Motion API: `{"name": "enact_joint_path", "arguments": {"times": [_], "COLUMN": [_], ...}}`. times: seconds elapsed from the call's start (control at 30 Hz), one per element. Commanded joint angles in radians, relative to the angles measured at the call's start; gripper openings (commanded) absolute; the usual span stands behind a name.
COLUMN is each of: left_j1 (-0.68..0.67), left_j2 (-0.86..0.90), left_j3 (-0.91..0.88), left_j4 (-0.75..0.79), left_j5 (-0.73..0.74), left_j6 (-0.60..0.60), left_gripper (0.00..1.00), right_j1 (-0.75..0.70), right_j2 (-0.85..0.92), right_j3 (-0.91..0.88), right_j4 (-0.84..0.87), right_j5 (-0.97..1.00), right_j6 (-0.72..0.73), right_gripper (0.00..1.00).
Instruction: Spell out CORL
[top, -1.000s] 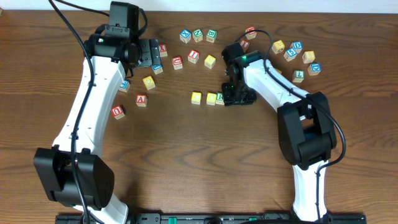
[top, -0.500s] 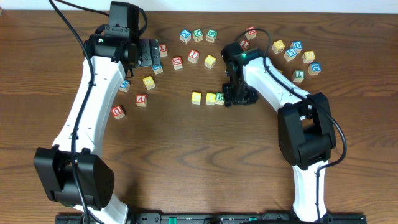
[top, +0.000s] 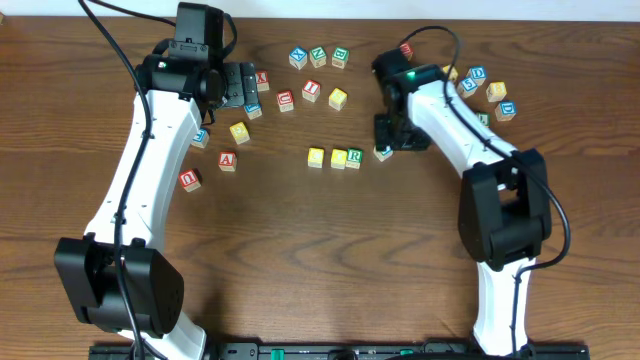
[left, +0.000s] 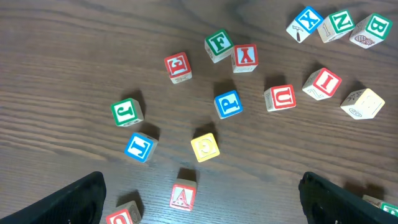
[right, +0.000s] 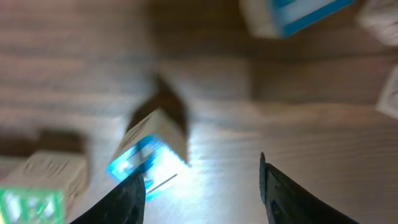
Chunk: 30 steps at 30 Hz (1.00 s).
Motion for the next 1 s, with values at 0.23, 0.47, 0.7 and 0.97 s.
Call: {"name": "enact_joint_path", "arguments": {"times": [0.23, 0.47, 0.7, 0.97], "left_j1": [-0.001, -0.001, -0.001, -0.001], "left_j2": [0.014, 0.014, 0.014, 0.014], "left_j3": [0.0, 0.0, 0.0, 0.0], "left_j4": [-0.002, -0.002, -0.002, -0.002], "left_j5": [-0.002, -0.002, -0.002, -0.002], "left_j6": [0.003, 0.003, 0.003, 0.003], "left_gripper": [0.98, 0.98, 0.98, 0.98], "right_j1": [-0.016, -0.018, -0.037, -0.038], "right_j2": [-0.032, -0.032, -0.032, -0.032], "right_j3": [0.006, -0.034, -0.064, -0.094], "right_j4": [0.095, 0.184, 0.192, 0.191], "right_j5": [0.018, 0.019, 0.018, 0.018], "right_j6": [0.028, 0.024, 0.037, 0.035], "right_gripper": [0.56, 0.56, 0.62, 0.61]}}
